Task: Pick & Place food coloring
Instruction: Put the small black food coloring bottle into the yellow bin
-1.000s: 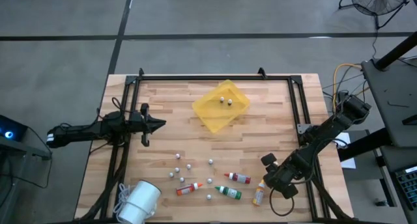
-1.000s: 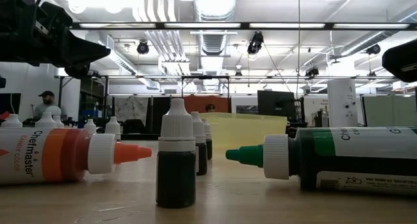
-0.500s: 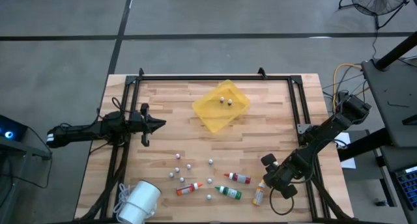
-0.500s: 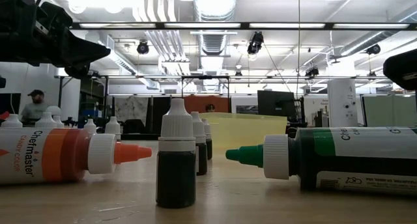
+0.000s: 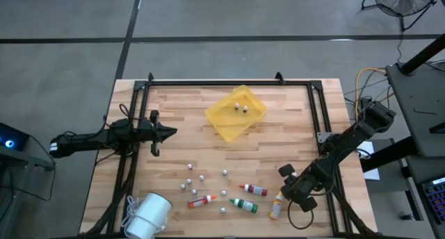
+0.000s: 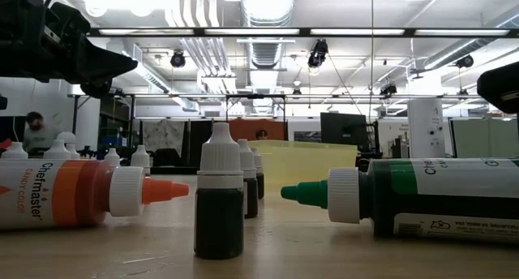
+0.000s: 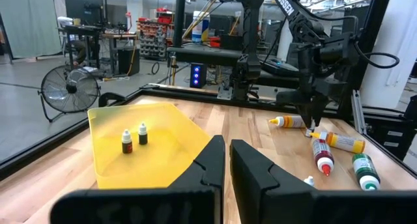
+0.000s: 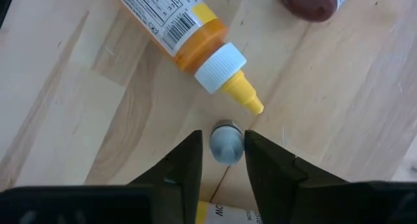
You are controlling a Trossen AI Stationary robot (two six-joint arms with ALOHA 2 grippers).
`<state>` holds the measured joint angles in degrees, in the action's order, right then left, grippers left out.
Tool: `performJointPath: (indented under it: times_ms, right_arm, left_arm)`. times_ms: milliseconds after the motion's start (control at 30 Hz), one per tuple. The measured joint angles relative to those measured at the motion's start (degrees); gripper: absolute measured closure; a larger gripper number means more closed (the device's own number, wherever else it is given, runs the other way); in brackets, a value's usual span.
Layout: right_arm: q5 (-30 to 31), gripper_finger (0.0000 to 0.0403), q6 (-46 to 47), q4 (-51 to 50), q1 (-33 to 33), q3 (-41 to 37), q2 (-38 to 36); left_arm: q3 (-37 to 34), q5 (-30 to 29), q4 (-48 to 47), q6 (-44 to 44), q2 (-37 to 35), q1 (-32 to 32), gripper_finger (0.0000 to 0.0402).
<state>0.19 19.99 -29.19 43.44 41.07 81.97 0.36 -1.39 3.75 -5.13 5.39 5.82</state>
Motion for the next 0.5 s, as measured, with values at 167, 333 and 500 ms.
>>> performJointPath:
  times_ms: [167, 333, 500]
  right_arm:
    - [0.0, 0.0339, 0.0, 0.0, 0.0, -0.1, -0.1]
    - [-0.2, 0.0354, 0.4, -0.1, -0.1, -0.1, -0.4]
    - [-2.8, 0.0349, 1.7, -0.8, -1.8, 0.4, -2.6]
  left_arm:
    - [0.0, 0.0, 0.0, 0.0, 0.0, 0.0, 0.0402]
    - [0.0, 0.0, 0.0, 0.0, 0.0, 0.0, 0.0402]
    - [0.0, 0.0, 0.0, 0.0, 0.0, 0.0, 0.0402]
